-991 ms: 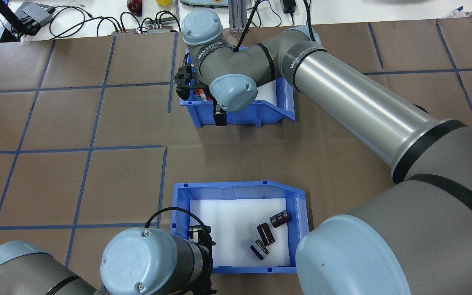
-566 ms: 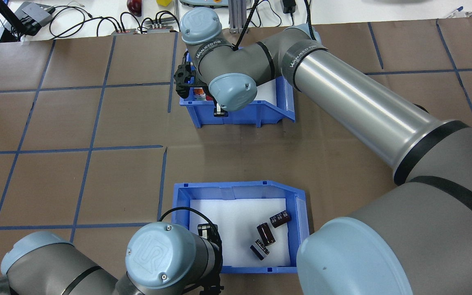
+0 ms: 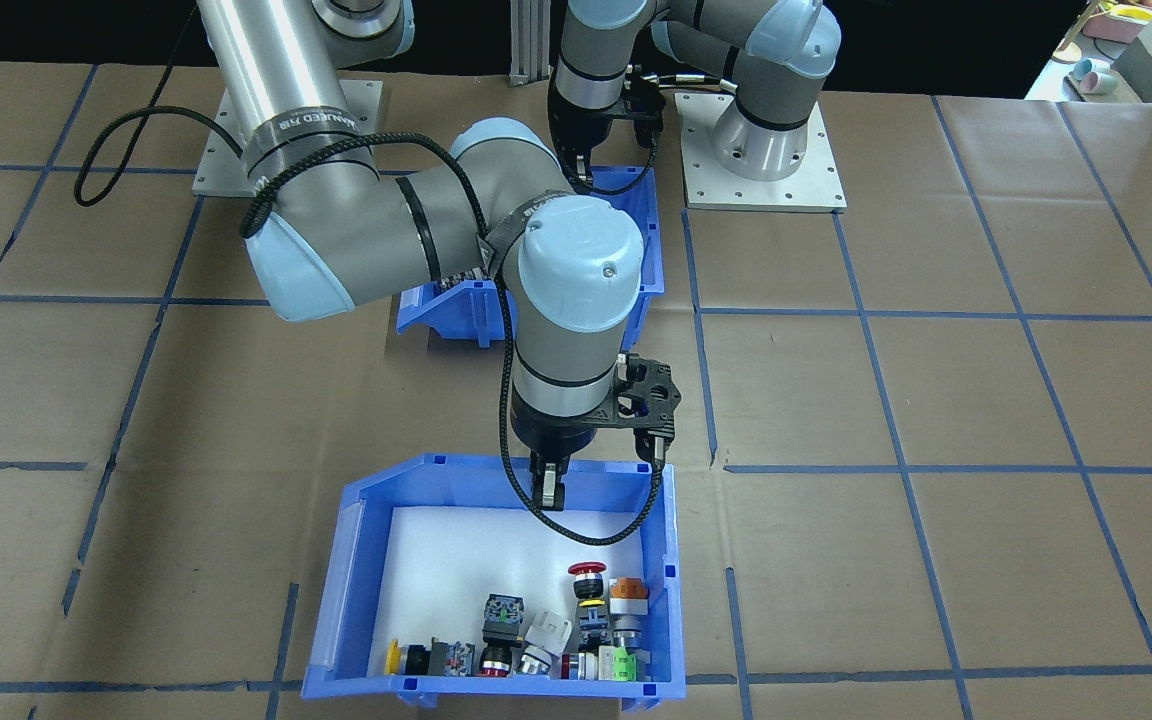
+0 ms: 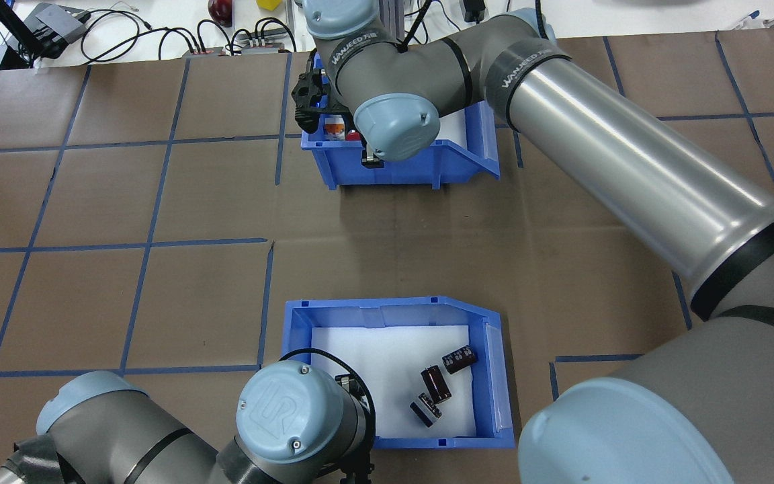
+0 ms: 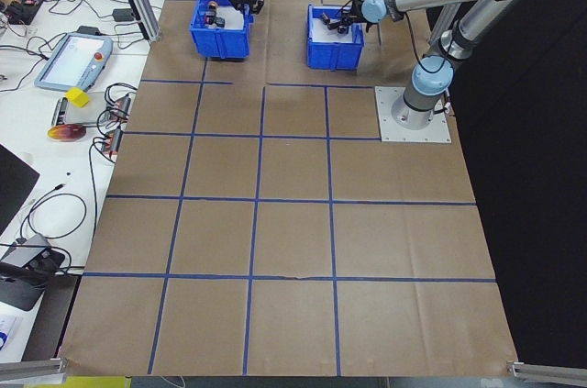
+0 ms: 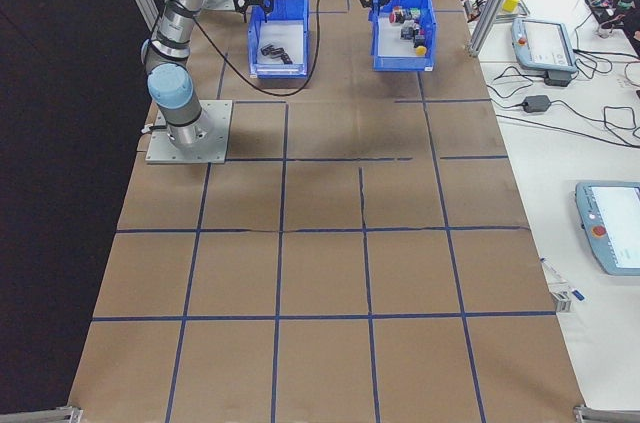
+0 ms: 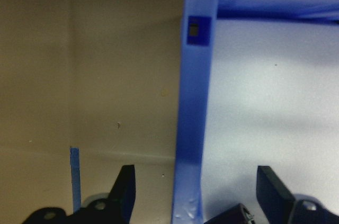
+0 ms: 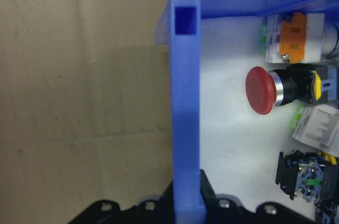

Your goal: Place battery box in front

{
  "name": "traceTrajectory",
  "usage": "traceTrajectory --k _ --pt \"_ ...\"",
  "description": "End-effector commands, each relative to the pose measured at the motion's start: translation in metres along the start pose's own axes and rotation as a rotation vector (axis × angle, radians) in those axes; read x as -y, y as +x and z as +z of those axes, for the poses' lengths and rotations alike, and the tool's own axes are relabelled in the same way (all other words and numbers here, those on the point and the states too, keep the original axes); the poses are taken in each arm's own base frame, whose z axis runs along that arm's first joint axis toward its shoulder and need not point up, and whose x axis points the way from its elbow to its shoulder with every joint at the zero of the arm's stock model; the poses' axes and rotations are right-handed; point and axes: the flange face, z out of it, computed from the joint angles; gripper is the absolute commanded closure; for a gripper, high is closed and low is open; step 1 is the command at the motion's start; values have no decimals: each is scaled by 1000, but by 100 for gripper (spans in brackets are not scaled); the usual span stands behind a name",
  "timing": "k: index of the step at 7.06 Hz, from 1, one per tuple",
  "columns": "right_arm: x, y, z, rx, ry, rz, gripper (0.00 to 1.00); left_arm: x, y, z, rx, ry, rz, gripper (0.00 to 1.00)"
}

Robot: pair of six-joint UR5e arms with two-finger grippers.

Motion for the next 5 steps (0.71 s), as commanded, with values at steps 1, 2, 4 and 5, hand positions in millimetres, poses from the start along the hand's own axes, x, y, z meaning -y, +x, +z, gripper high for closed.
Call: traceTrajectory --k 1,2,4,5 --pt "-69 30 -20 12 -21 86 92 -1 -2 2 8 -6 -3 96" --pt "-109 41 -33 32 -36 111 92 -1 -2 -1 -1 -11 -30 100" --pt "-194 50 -39 61 -56 79 92 -4 0 -11 -33 -39 -40 100" --pt "-227 40 -42 70 -60 50 92 -3 2 -23 -64 -48 -11 100"
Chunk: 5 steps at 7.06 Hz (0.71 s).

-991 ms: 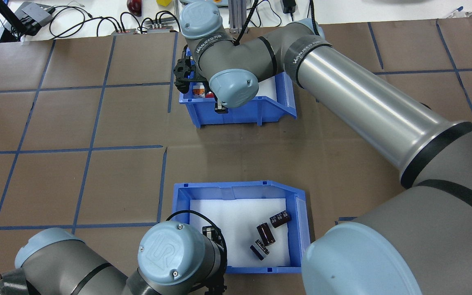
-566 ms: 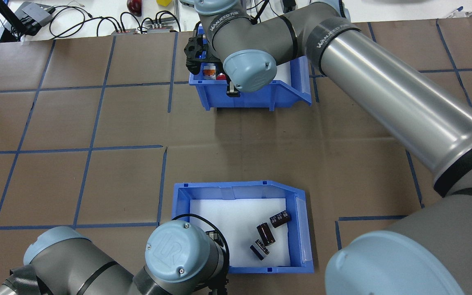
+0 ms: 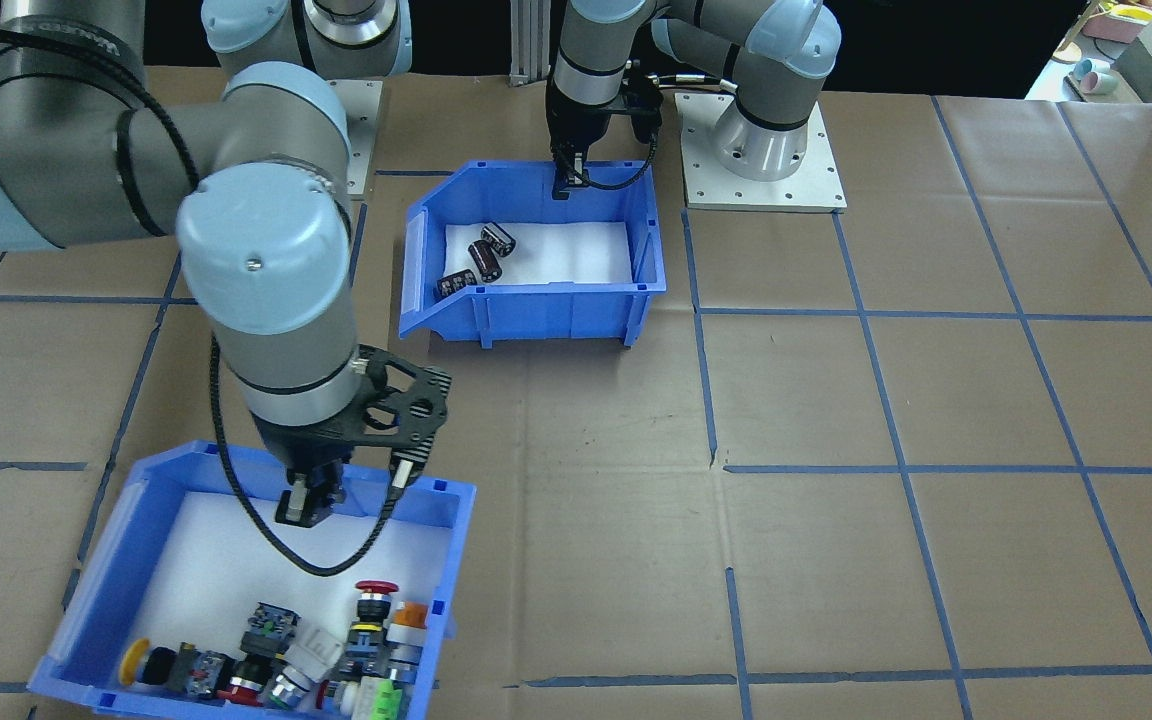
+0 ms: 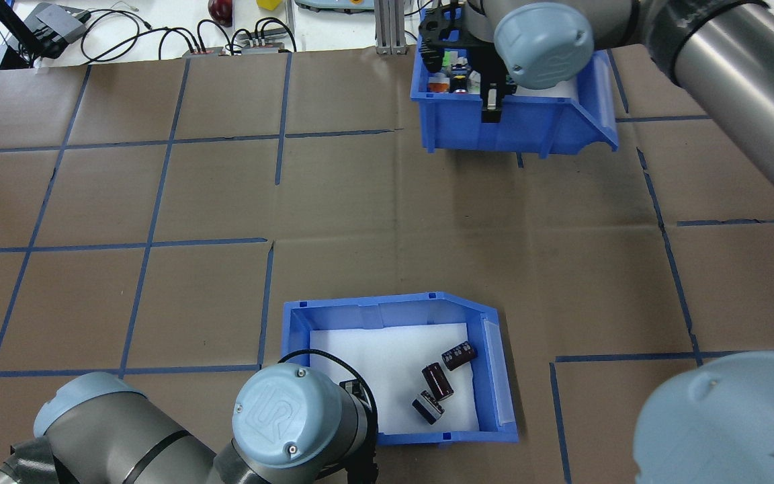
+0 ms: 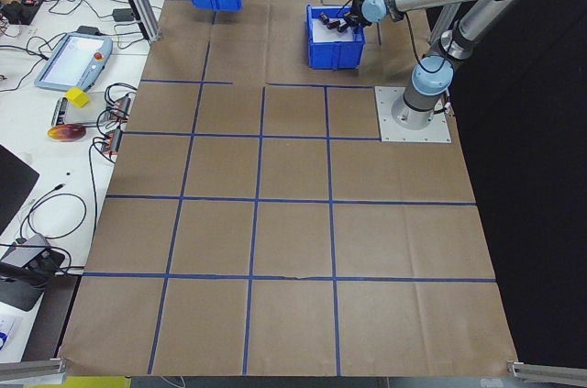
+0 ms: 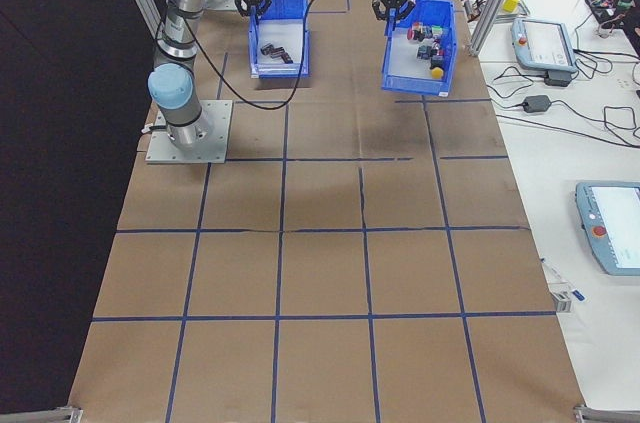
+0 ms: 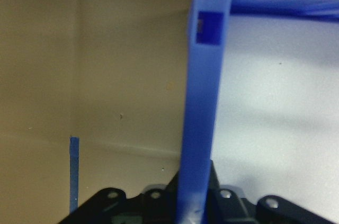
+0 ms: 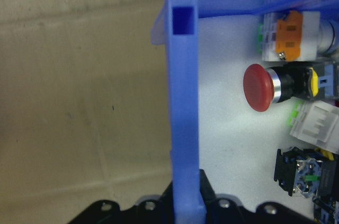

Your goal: Place battery box in front

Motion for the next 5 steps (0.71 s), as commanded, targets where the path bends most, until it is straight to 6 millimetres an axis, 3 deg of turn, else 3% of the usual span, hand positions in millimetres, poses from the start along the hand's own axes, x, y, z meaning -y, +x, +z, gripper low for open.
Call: traceTrajectory --k 1,2,3,4,5 --pt "-84 -13 3 29 -10 -43 92 -1 8 -36 -77 -30 96 100" --pt "-119 -26 1 41 -9 -63 92 9 20 -52 -83 -18 110 100" --pt "-148 -37 1 51 -5 -88 92 28 50 -66 -98 -10 54 100" --pt "-172 -50 3 61 0 -102 92 49 79 -75 -111 -8 56 100" --pt "-184 -67 4 72 3 -131 92 72 108 -78 -116 -8 27 100"
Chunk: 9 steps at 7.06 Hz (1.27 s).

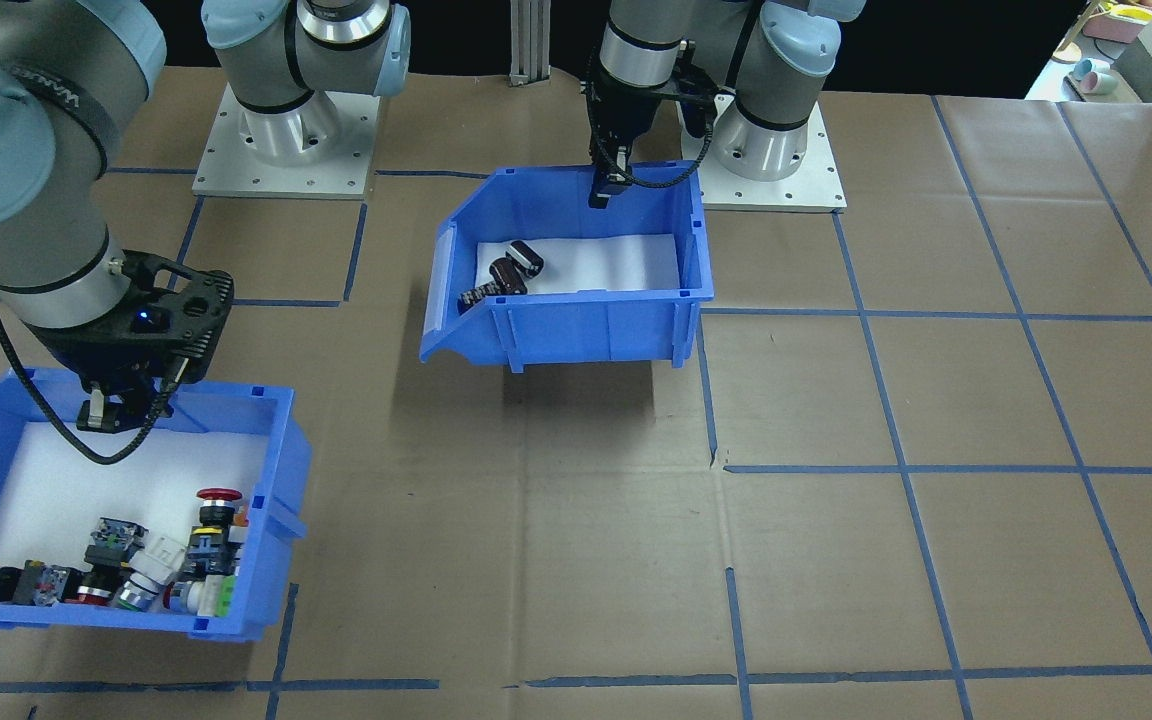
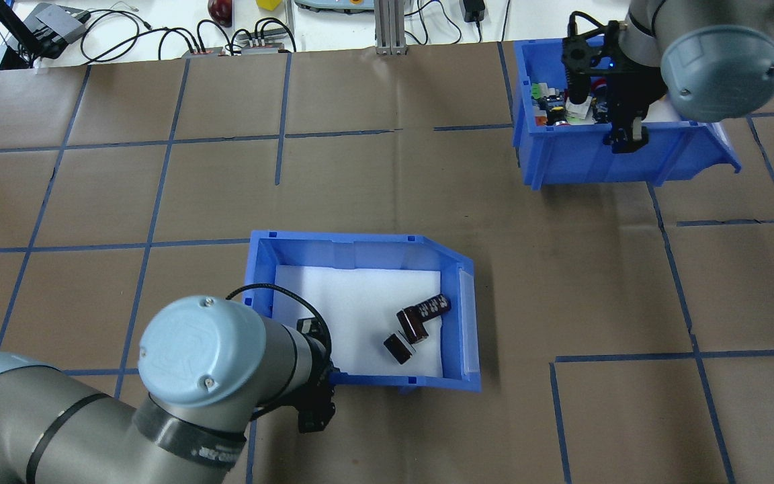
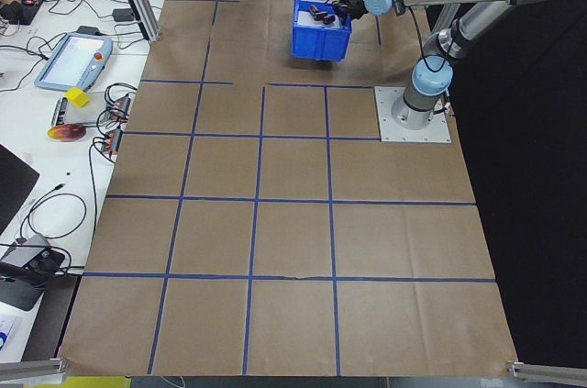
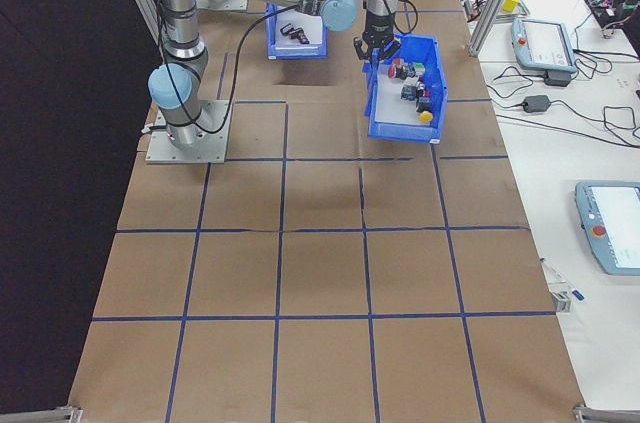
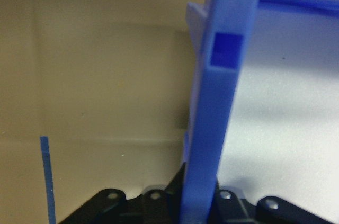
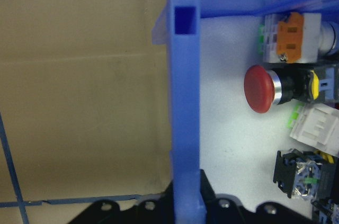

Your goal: Place battery box in front

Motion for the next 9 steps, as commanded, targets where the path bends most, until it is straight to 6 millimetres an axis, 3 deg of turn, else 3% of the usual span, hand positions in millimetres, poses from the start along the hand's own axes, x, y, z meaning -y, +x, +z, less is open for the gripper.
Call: traceTrajectory --k 1,2,3,5,6,9 --pt "-29 -39 5 19 9 -31 92 51 63 -6 -8 -11 -45 100" --pt "-40 -52 11 11 11 -53 92 58 96 -12 -12 -39 -37 100" --pt "-49 -60 18 -8 19 -87 92 53 135 -6 4 -37 -39 100" --pt "-57 -77 28 5 57 -65 92 32 221 -3 -5 -53 -28 100" --pt "-56 -81 32 11 58 -64 92 15 253 3 8 -133 -29 100" --pt "-55 -84 34 18 58 -63 91 -44 304 48 53 -178 31 100"
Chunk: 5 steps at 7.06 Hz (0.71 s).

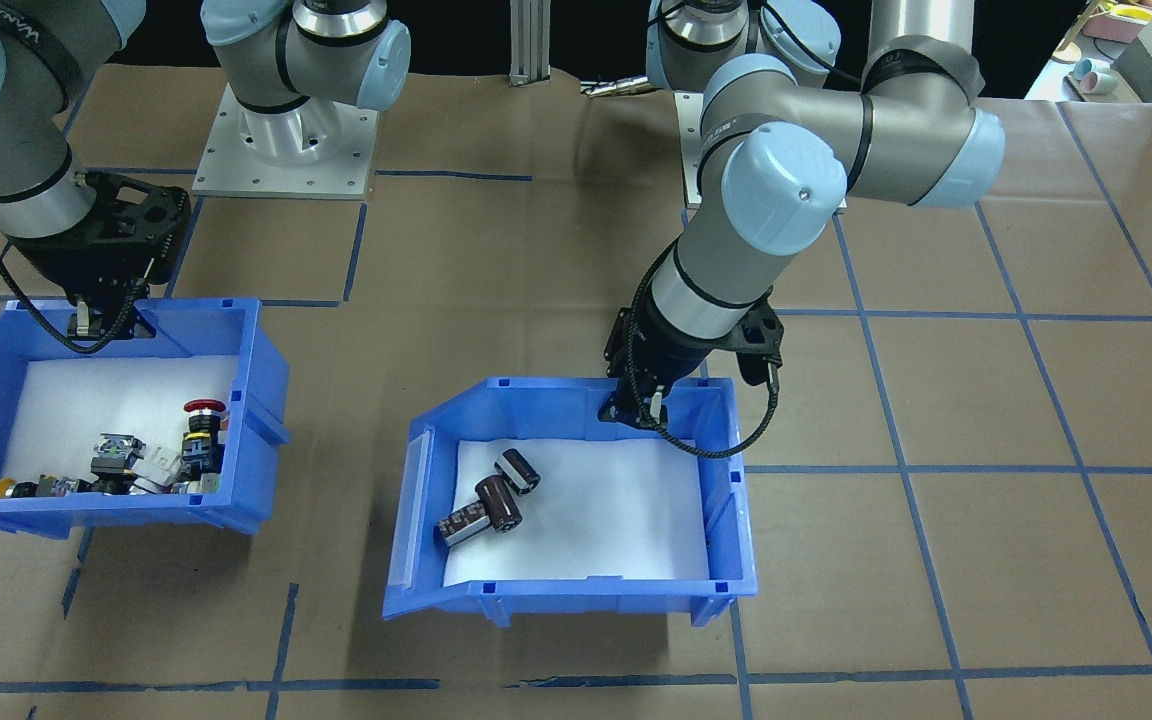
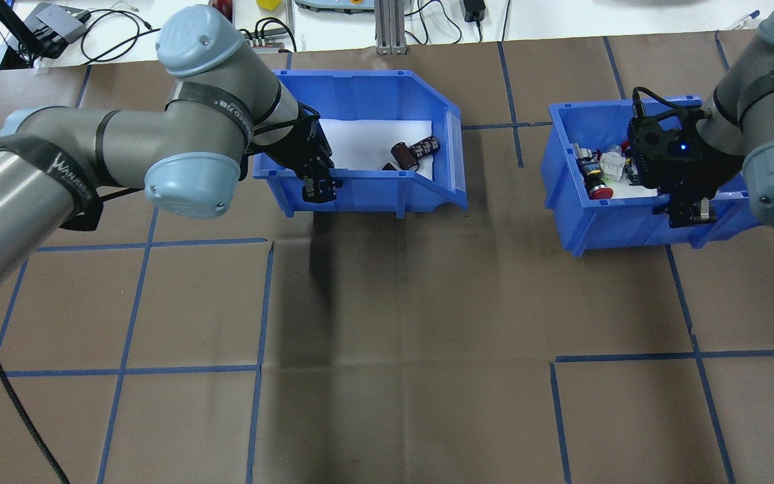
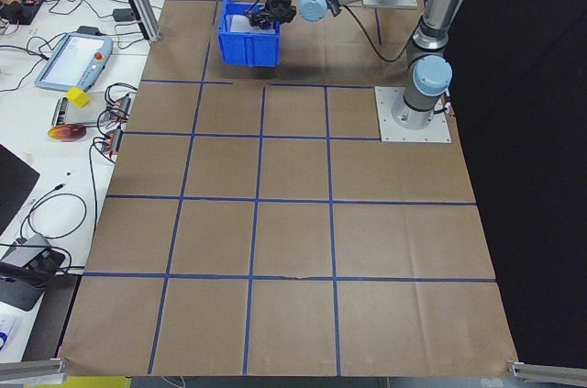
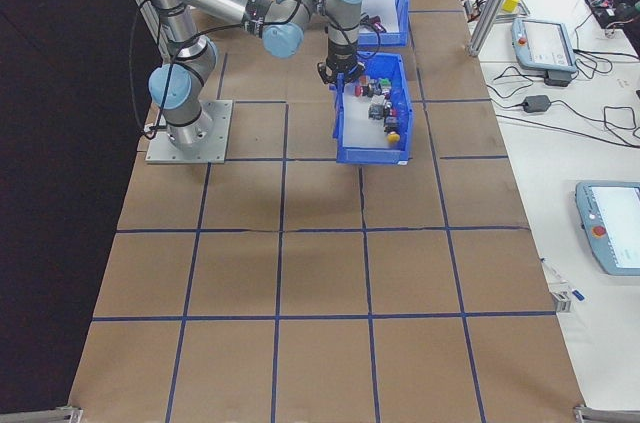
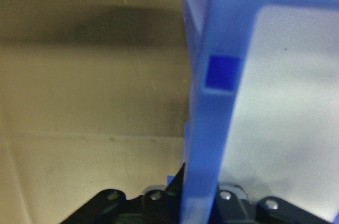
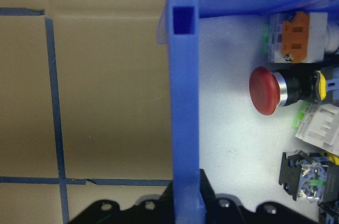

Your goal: Place battery box in front

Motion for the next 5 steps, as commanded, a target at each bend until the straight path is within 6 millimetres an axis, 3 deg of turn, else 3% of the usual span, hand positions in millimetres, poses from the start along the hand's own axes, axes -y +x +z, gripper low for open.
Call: traceTrajectory --k 1,3,5 --pt "0 -1 2 4 -1 -1 91 -34 36 43 25 -59 -11 100" --pt "1 -5 6 22 4 2 91 -43 56 56 -1 -70 -28 99" --pt "14 -42 20 34 9 0 91 -42 56 70 17 -55 -63 90"
